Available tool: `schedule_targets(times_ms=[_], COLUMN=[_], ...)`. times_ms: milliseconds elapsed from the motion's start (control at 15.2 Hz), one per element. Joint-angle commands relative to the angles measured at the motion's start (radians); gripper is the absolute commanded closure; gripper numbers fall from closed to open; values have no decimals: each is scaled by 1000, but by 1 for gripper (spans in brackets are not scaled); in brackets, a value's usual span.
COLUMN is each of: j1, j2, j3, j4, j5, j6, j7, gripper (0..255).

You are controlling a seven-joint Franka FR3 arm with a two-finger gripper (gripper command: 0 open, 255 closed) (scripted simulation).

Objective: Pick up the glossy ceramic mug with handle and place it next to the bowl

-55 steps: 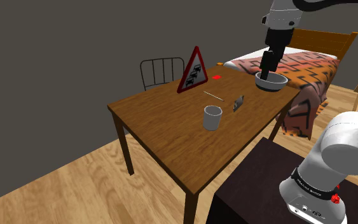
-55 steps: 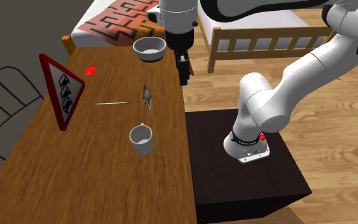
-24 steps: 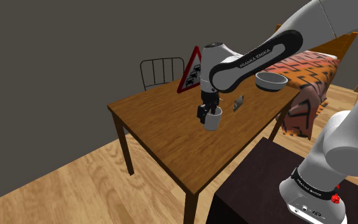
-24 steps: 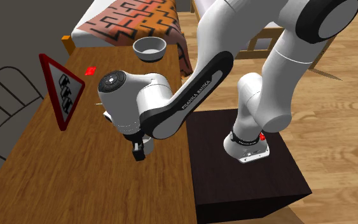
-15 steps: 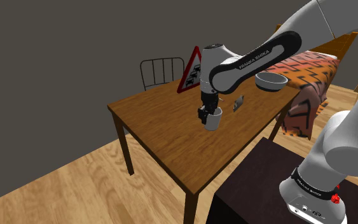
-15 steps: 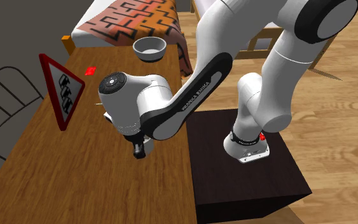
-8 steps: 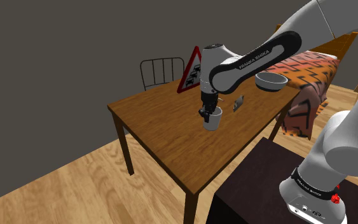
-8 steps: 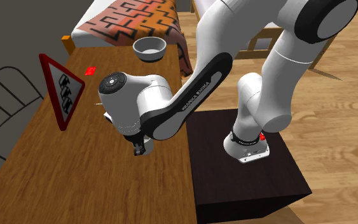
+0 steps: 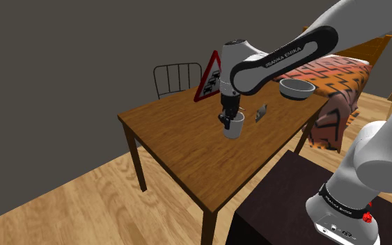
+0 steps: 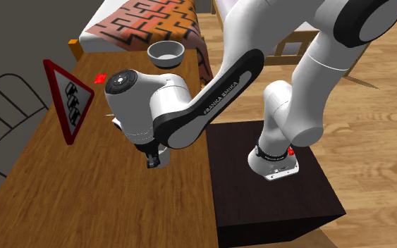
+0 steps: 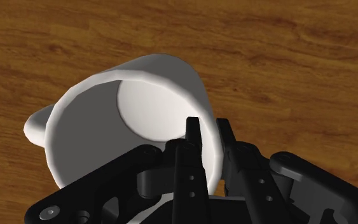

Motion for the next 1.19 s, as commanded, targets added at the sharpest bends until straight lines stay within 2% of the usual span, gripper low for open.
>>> schedule_targets(times_ms=[0, 1122], j1=[1, 2], j2=[-14, -101], j3=[0, -4], j4=[15, 166], j5=[2, 12], j6=[-30, -267], j7=[-2, -17], gripper=[255, 255])
